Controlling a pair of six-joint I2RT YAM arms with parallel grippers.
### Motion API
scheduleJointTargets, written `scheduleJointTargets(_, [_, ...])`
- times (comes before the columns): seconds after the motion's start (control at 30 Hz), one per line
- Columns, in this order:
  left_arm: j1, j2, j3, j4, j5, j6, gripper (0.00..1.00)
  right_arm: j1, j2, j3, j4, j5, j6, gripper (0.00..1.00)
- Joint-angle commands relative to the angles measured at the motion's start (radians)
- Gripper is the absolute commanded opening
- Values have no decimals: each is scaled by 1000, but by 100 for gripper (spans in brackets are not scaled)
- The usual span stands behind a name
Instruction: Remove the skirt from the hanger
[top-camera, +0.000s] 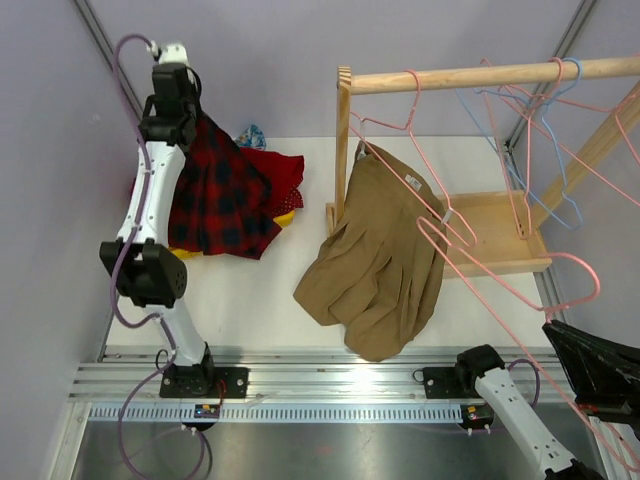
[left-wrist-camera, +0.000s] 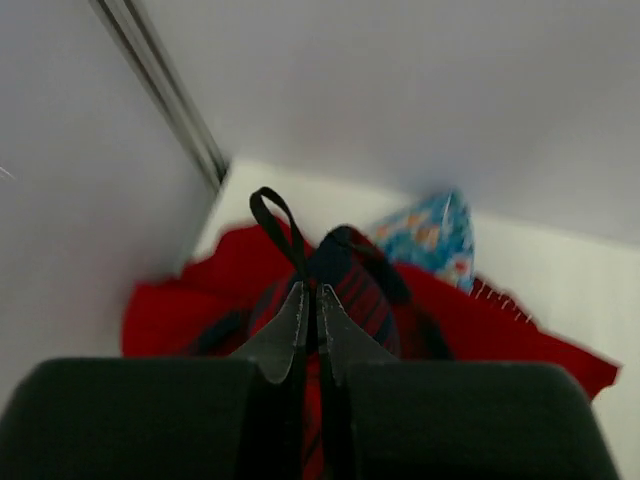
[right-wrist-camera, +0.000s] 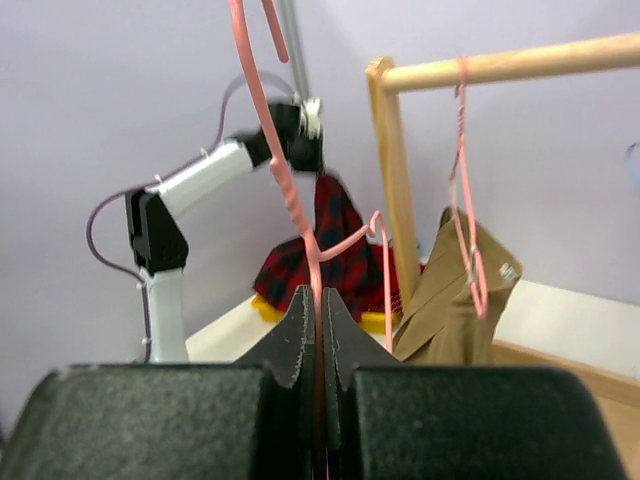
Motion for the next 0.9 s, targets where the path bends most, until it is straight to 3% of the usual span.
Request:
scheduleJointTargets(0.0, [124,140,-93,-111,142,-229,7,3,98,17,134,140,-40,0])
scheduleJointTargets(0.03, [144,167,-95,-143,167,-260,12,4,129,20,151,153,-55,0])
scheduleJointTargets(0.07, [159,187,-95,-174,185,-314,24,4,144,20,172,165,-60,0])
scheduleJointTargets(0.1, [181,193,-100,-217,200,-332,70,4,159,22,209,198,-67,0])
scheduleJointTargets(0.13, [182,179,-141,-219,196,-342,98,3,191,25,224,209,-81,0])
scheduleJointTargets(0.3, [184,-50,-325,-138,179,-336,99,3,304,17,344,297,-107,0])
scheduleJointTargets(0.63, [169,-743,-802,0,316,-323,99,3,483,-118,552,439,-181,0])
scheduleJointTargets(0.87, [78,-1012,-1070,49,391,-322,99,4,633,-136,681,587,-267,0])
